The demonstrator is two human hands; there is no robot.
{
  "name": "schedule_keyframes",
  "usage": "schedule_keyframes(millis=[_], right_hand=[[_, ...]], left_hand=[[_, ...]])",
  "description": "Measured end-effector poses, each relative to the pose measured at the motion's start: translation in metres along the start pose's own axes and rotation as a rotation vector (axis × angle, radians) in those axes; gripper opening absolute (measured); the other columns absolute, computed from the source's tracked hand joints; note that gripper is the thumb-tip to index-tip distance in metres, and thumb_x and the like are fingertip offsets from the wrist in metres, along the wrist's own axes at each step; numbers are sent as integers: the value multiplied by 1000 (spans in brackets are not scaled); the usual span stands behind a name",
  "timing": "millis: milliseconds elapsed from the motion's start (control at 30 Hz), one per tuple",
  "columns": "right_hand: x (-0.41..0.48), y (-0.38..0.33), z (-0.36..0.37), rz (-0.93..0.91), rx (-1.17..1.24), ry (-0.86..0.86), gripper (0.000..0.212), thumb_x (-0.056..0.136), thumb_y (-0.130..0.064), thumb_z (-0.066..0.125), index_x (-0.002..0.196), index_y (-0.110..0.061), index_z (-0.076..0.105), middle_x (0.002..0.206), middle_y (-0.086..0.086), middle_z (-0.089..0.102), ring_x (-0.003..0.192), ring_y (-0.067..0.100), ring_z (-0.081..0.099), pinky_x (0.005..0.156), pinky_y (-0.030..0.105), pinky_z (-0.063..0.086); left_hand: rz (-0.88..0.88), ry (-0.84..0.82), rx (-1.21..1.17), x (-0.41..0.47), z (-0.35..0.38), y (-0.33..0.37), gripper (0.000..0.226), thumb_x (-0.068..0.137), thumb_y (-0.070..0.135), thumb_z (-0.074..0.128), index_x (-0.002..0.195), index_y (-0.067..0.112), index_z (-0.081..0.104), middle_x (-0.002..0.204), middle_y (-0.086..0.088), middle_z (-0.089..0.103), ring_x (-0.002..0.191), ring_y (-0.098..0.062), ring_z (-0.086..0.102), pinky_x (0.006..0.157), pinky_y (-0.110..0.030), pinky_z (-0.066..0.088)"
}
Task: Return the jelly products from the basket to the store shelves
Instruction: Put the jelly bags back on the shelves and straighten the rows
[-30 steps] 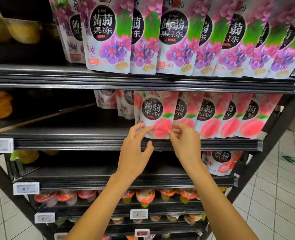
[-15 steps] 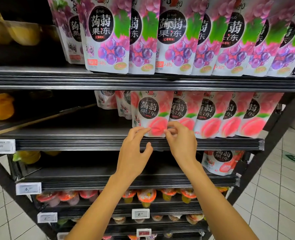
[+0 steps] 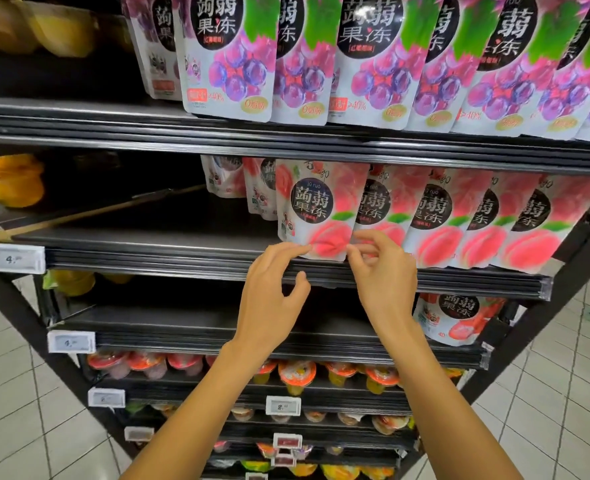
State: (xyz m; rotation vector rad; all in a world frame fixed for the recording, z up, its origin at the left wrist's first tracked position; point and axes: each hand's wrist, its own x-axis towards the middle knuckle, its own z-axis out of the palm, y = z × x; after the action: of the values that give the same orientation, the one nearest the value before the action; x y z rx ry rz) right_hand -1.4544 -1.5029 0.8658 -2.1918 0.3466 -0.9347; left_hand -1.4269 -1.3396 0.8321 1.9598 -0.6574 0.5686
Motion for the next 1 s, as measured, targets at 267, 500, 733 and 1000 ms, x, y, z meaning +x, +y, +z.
schedule_keyframes(millis=[267,500,733,1000], right_hand=[[-72,18,38,29,277,-35,13,93,-29,60,105,-24,64,74,-13,68,67,6,64,64,26,50],[-217,60,125,331,201,-465,10,94,-20,61,85,-25,62,66,-17,65,68,-5,62,61,12,44],[-386,131,231,775,66,-645,13,92,-8,65,82,-4,72,81,20,72,70,24,65,68,35,48],[-513,250,324,1138,-43,-816,17,93,0,57,88,-16,62,92,5,67,86,21,60,70,14,51]], left_hand=[[-270,91,-150,-66,-29,-41,20,94,5,53,102,17,67,92,8,66,73,-6,58,64,-12,42],[-596,-168,-132,-179,-69,-159,16,94,1,56,94,9,70,87,10,66,74,3,59,68,-12,43],[-941,-369,-73,-350,-92,-319,14,91,-4,61,90,8,69,90,-6,68,82,-30,66,77,-43,53],[-1334,-430,-25,-513,-52,-442,14,91,-6,58,101,-2,67,93,-15,65,66,7,59,69,-8,43]])
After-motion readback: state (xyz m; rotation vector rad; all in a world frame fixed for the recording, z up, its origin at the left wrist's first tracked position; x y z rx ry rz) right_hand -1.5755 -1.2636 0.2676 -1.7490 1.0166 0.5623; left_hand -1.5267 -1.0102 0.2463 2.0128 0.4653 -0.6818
